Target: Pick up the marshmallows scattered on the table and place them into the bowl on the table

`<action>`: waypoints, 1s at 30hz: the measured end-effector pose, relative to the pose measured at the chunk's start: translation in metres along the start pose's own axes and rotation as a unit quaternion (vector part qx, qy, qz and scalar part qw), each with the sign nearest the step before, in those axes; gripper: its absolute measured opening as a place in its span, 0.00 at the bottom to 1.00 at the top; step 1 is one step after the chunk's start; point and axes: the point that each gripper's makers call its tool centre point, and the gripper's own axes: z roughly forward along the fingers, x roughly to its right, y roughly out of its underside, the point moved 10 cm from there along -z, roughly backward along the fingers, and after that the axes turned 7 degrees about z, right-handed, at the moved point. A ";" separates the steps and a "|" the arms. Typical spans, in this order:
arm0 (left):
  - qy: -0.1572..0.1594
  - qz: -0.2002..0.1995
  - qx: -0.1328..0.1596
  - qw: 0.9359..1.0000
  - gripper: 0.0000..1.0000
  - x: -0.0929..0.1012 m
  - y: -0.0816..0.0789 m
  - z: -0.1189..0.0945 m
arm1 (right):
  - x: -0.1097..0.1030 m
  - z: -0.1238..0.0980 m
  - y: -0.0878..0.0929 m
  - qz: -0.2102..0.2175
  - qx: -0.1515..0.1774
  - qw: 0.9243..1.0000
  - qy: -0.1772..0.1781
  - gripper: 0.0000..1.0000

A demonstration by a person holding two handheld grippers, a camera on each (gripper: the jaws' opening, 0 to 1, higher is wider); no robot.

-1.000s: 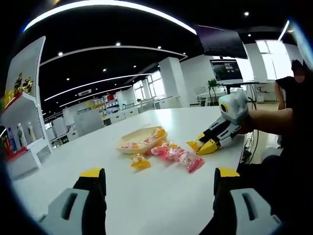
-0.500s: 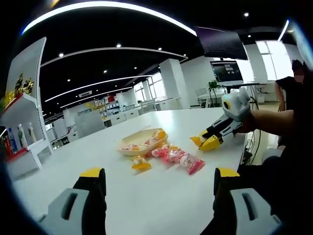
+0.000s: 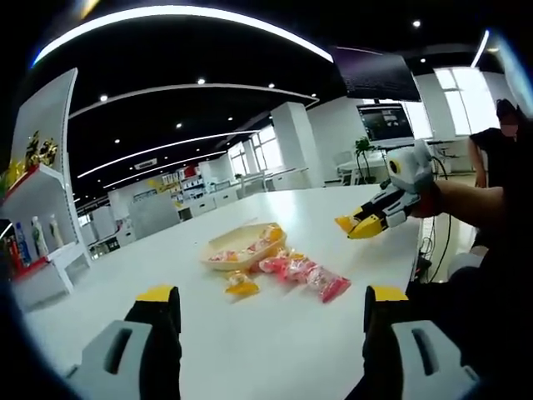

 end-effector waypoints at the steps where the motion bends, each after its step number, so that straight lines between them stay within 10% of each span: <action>1: 0.000 0.001 0.001 1.000 0.90 0.000 -0.001 0.000 | 0.000 -0.001 0.000 0.001 0.001 1.000 0.001 0.17; 30: -0.008 0.011 0.006 1.000 0.89 -0.001 -0.006 -0.004 | -0.002 -0.022 -0.014 0.016 0.023 1.000 0.008 0.17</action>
